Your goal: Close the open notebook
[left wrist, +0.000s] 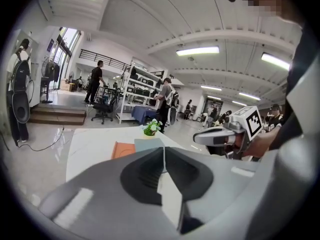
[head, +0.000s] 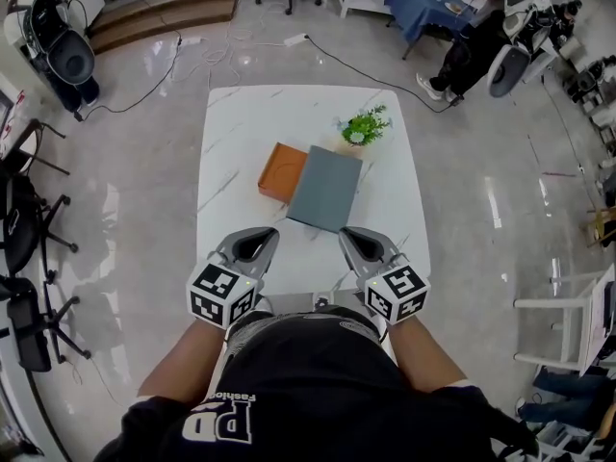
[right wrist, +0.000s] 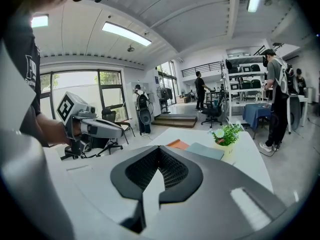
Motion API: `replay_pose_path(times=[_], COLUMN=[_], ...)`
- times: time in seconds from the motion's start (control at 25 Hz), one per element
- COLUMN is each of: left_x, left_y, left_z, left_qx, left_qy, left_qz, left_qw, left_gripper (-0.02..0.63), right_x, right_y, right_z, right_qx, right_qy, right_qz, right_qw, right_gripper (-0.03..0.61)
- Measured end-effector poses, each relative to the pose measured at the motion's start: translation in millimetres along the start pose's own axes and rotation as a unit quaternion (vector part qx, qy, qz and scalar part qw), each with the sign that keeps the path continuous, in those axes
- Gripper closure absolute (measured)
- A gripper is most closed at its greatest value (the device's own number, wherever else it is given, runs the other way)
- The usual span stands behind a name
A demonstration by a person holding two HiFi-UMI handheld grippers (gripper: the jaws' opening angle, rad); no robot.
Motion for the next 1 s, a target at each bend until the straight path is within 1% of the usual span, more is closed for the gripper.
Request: replay_pose_path(times=[0.4,1.0], left_x=[-1.9,4.8], left_y=[2.4,9.4], left_z=[2.4,4.0], left_qx=[0.006,0.012], left_qy=[0.002,-0.003], left_qz=[0.006,0.006], left_qw=[1.0,0.9999], left_gripper=[0.548,0.548], right_x=[11.4,10.2], right_y=[-4.8,-1.4], right_z=[0.5,4.1], right_qx=[0.003,0.004], right_qy=[0.011,0.008], right_qz=[-0.002,0.002], right_qw=[1.0,1.0], right_gripper=[0.578,0.578])
Point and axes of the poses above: the fingertips, and each gripper's own axes: x forward along the fingers, z to its right, y out of its top, the point moved 3 cm from there along -x, backward along the fingers, and after that the axes turned 14 degrees about x, right-handed, at the moved point
